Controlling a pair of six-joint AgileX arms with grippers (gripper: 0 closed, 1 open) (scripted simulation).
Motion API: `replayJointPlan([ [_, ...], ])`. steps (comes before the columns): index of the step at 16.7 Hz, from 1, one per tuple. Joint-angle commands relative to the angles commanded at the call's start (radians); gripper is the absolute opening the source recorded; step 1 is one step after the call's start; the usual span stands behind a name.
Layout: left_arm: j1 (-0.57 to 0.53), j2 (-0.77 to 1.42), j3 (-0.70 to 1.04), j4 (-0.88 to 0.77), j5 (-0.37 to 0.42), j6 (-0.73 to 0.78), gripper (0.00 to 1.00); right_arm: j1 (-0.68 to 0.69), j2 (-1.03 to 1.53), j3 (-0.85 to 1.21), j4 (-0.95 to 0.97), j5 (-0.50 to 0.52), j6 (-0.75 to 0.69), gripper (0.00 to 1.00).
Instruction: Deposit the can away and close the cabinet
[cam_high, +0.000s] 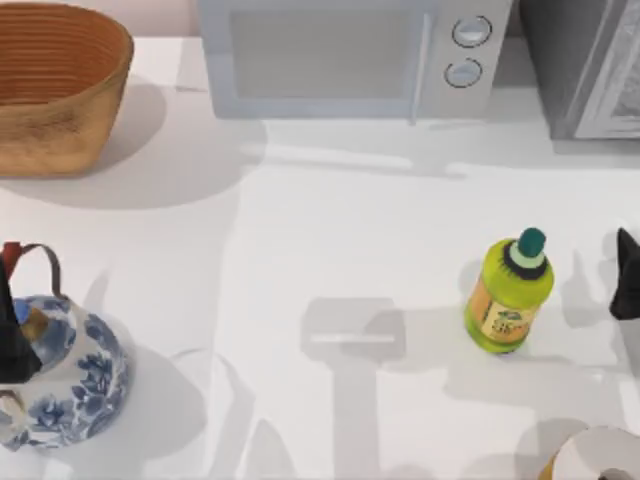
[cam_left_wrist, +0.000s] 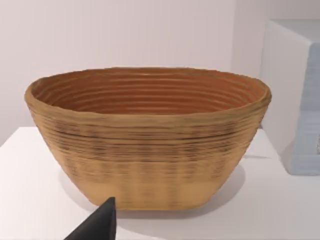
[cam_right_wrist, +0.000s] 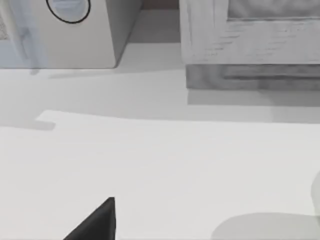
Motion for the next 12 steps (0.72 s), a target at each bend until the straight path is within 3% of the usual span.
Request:
replayJointPlan([
  [7, 0.0, 0.0, 0.0, 0.0, 0.0, 0.0, 1.0, -0.159, 0.444, 0.072, 0.409, -0.048, -0.064, 1.0],
  [12, 0.0, 0.0, 0.0, 0.0, 0.0, 0.0, 1.0, -0.21, 0.526, 0.093, 0.5, -0.057, -0.079, 1.0],
])
